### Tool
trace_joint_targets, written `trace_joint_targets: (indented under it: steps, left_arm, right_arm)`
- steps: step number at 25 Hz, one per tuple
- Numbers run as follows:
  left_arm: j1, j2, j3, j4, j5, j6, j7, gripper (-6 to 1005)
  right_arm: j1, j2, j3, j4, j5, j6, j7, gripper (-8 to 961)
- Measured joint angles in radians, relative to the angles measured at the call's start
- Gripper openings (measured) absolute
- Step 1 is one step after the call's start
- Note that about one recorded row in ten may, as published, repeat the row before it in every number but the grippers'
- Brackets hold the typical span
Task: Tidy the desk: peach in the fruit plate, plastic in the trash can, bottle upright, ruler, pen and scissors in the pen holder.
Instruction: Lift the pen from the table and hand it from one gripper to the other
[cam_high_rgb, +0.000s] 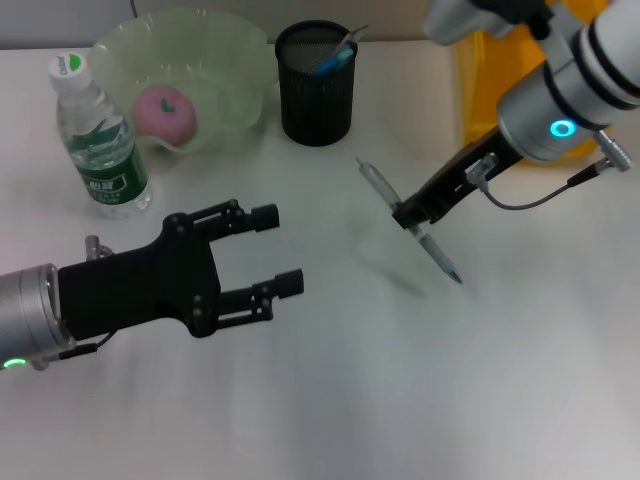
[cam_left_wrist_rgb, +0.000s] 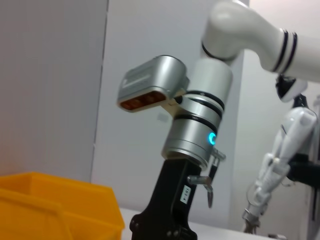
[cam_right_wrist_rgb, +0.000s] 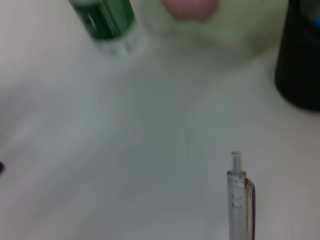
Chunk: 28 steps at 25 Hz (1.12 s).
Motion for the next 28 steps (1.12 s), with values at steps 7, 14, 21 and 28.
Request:
trace_joint_targets:
  steps: [7,14,21,28]
  left_arm:
    - [-0.028,-0.004,-0.003,-0.047,-0.075,-0.006,0.007,755]
    - [-0.085,-0.010,-0.003,-0.138,-0.187,-0.091,0.013,754]
    - [-0.179,-0.013,-0.005,-0.252,-0.299,-0.199,0.061,754]
    - [-0.234,-0.013,-0.007,-0.305,-0.380,-0.282,0.084,754]
  right_arm:
    - [-0.132,0.000,0.037,-0.049,0.224,0.118,-0.243,110]
    - [-0.261,0.003,0.051,-0.006,0.538,0.257,-0.570,110]
    - [-0.325,0.006,0.044,0.145,0.861,0.315,-0.963,110]
    - [-0.316,0.008,0.040,0.348,1.103,0.318,-1.317,110]
